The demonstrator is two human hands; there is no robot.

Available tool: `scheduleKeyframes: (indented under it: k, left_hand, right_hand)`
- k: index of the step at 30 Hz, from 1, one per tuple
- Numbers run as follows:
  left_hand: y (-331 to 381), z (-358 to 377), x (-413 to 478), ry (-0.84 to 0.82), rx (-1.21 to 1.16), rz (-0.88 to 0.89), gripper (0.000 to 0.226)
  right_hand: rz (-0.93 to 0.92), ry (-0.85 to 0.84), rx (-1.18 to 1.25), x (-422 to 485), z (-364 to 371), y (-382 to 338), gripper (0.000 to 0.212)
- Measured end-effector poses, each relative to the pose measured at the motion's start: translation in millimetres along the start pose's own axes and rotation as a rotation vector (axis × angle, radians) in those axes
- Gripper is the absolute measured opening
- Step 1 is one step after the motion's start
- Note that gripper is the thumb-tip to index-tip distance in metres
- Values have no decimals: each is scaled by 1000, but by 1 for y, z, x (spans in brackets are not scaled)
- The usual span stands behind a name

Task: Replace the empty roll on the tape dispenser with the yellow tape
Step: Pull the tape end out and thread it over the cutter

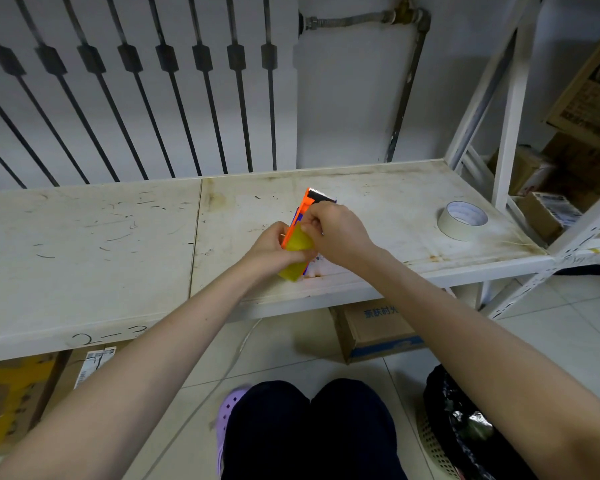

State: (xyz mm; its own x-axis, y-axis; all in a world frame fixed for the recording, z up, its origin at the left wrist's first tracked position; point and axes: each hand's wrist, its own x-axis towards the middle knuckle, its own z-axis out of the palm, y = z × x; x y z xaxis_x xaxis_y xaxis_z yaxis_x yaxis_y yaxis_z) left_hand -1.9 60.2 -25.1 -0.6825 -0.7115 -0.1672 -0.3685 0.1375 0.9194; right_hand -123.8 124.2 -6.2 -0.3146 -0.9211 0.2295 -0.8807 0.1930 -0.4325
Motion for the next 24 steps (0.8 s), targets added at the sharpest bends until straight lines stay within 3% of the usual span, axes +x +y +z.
scheduleKeyframes:
  k: [3,11,24]
  left_hand:
    - [2,3,3,80,2,-48,43]
    - [3,-3,1,34,39,-50,38]
    - [4,2,-2,38,69,-60,34]
  right_hand:
    - [-43,-7,11,-4,5,-4,15]
    - [-9,13,125,-9,0,-3,20]
    - [-8,-14,-333,-10,8,-18,22]
